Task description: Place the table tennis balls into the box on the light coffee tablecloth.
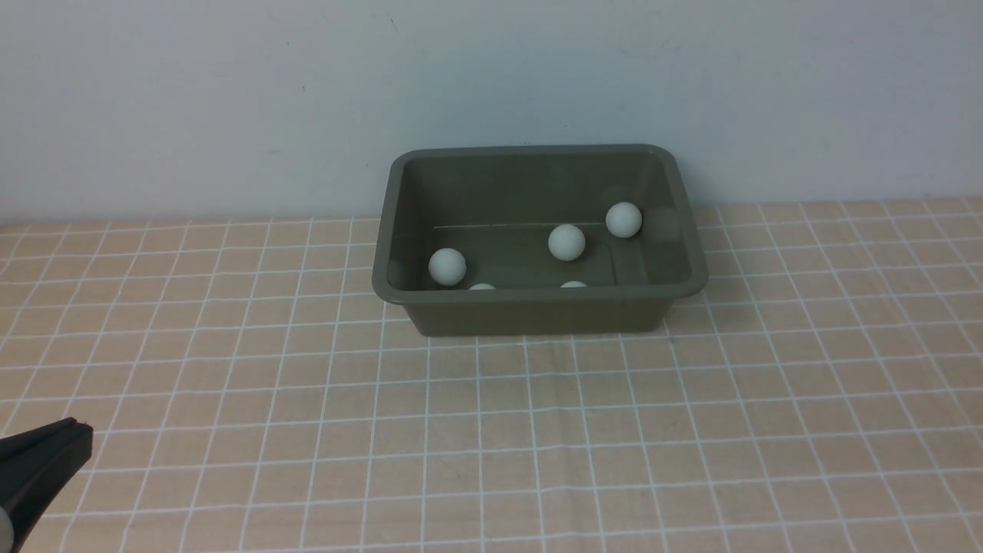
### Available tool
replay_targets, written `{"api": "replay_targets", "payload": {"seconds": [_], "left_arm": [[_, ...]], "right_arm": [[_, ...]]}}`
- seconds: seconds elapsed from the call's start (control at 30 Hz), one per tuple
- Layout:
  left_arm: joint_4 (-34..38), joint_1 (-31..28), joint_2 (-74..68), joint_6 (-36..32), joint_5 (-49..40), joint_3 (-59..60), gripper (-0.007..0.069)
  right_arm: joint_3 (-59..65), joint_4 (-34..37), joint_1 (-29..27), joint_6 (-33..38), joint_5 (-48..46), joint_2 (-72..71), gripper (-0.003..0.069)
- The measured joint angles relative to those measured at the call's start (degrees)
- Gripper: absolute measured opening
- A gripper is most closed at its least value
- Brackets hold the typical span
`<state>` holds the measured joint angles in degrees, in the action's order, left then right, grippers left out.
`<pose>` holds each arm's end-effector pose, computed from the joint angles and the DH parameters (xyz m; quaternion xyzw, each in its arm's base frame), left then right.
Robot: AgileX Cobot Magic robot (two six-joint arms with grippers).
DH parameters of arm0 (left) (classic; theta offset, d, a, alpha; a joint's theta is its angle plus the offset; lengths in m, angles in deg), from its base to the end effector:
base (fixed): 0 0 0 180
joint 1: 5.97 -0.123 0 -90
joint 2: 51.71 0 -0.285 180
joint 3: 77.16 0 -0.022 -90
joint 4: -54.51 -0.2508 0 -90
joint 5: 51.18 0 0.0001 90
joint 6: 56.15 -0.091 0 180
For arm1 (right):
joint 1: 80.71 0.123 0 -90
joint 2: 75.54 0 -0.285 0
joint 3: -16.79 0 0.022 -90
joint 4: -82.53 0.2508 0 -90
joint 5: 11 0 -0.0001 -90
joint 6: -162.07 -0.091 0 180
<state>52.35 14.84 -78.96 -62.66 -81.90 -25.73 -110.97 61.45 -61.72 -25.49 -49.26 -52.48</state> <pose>0.0698 -0.0247 0.2940 0.2001 0.7911 -0.0548 0.5754 0.0607 -0.0006 0.2867 -0.1397 0.8126 -0.0451 0.5640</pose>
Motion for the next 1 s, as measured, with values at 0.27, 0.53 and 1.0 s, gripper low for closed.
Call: {"api": "replay_targets", "payload": {"seconds": [0.27, 0.53, 1.0], "left_arm": [[-3.16, -13.69, 9.92, -1.78, 1.41, 7.96, -0.0069], [-3.48, -21.70, 19.93, -1.11, 4.47, 18.47, -0.0069], [-2.24, -22.16, 20.17, 4.96, 7.02, 27.00, -0.0069]], "right_arm": [[0.00, 0.00, 0.00, -0.01, -0.36, 0.00, -0.0017], [0.00, 0.00, 0.00, -0.01, -0.50, 0.00, -0.0017], [0.00, 0.00, 0.00, -0.01, -0.81, 0.00, -0.0017]]}}
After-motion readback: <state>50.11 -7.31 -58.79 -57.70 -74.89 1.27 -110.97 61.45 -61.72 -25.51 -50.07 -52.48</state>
